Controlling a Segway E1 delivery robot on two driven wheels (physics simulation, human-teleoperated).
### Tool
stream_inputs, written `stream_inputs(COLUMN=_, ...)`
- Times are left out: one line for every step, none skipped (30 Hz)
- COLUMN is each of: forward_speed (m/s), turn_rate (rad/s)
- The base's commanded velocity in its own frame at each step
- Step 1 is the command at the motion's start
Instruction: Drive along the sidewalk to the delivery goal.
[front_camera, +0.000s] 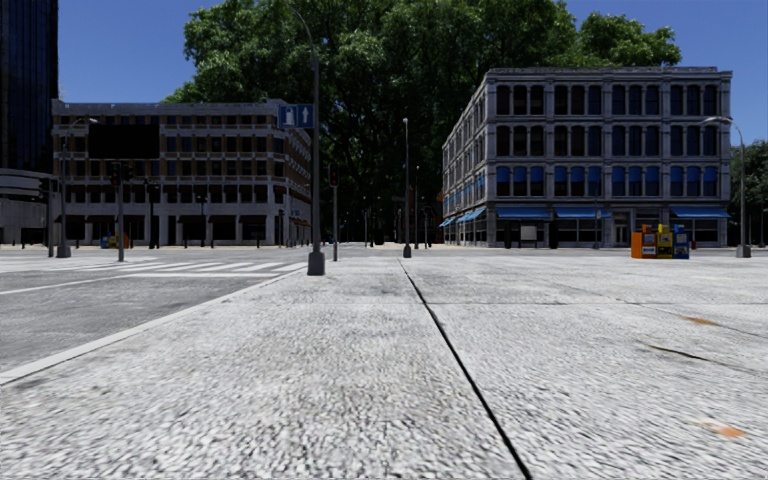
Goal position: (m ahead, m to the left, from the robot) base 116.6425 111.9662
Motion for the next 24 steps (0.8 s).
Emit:
stream_inputs(forward_speed=2.00, turn_rate=0.00)
stream_inputs(forward_speed=2.00, turn_rate=0.00)
stream_inputs(forward_speed=2.00, turn_rate=0.00)
stream_inputs(forward_speed=2.00, turn_rate=0.00)
stream_inputs(forward_speed=2.00, turn_rate=0.00)
stream_inputs(forward_speed=2.00, turn_rate=0.00)
stream_inputs(forward_speed=2.00, turn_rate=0.00)
stream_inputs(forward_speed=2.00, turn_rate=0.00)
stream_inputs(forward_speed=2.00, turn_rate=0.00)
stream_inputs(forward_speed=2.00, turn_rate=0.00)
stream_inputs(forward_speed=2.00, turn_rate=0.00)
stream_inputs(forward_speed=2.00, turn_rate=0.00)
stream_inputs(forward_speed=2.00, turn_rate=0.00)
stream_inputs(forward_speed=2.00, turn_rate=0.00)
stream_inputs(forward_speed=2.00, turn_rate=0.00)
stream_inputs(forward_speed=2.00, turn_rate=0.00)
stream_inputs(forward_speed=2.00, turn_rate=0.00)
stream_inputs(forward_speed=2.00, turn_rate=0.00)
stream_inputs(forward_speed=2.00, turn_rate=0.00)
stream_inputs(forward_speed=2.00, turn_rate=0.00)
stream_inputs(forward_speed=2.00, turn_rate=0.00)
stream_inputs(forward_speed=2.00, turn_rate=0.00)
stream_inputs(forward_speed=2.00, turn_rate=0.00)
stream_inputs(forward_speed=2.00, turn_rate=0.00)
